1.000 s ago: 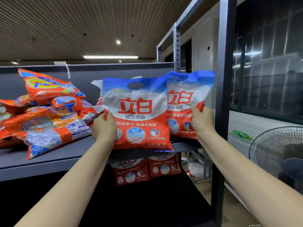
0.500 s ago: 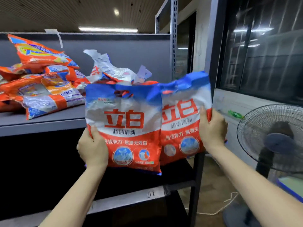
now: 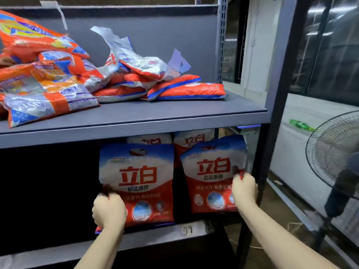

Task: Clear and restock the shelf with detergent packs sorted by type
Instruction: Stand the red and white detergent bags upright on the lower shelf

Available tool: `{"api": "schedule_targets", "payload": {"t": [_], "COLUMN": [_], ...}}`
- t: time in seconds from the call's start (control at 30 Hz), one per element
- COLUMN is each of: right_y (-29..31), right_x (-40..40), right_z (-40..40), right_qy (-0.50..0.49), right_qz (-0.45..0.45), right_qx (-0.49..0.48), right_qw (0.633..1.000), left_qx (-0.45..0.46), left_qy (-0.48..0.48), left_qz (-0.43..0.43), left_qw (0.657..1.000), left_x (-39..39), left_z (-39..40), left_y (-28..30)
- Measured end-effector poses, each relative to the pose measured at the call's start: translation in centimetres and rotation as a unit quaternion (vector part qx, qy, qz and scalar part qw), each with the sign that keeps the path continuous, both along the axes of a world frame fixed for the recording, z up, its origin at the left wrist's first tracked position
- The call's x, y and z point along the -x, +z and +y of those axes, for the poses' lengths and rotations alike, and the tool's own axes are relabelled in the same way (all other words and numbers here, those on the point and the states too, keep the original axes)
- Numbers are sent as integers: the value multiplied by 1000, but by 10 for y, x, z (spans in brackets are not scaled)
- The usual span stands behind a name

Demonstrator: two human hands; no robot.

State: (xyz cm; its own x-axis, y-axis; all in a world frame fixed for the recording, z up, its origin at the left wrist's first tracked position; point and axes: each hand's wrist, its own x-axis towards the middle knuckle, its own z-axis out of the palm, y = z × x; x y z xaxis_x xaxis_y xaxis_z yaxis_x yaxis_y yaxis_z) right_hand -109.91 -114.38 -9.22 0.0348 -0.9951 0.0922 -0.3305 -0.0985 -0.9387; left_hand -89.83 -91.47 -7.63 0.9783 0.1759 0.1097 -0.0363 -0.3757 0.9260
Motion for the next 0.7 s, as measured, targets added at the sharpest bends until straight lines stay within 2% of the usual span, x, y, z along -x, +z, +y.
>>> {"api": "schedule_targets", "payload": {"t": [0.1, 0.23, 0.33, 0.5, 0.7], "right_y": [-9, -30, -65, -45, -41], "right_x": [-28, -62, -90, -123, -160], "right_z": [-21, -55, -103, -114, -136], "right_qy": [40, 63, 83, 83, 119], "right_qz": [-103, -98, -127, -139, -174], "right_qx": [-18, 34, 47, 31, 33], "right_qw": [994, 993, 987, 986, 977], "left_qx": [9, 48, 58, 103, 136], "left_qy": [14, 2, 2, -7, -65], "left_qz": [1, -60, -47, -30, -84], "left_qw": [1000, 997, 997, 994, 985], "left_x": [-26, -64, -92, -130, -160], "left_z": [-26, -63, -90, -129, -165], "left_y": [-6, -30, -46, -61, -72]}}
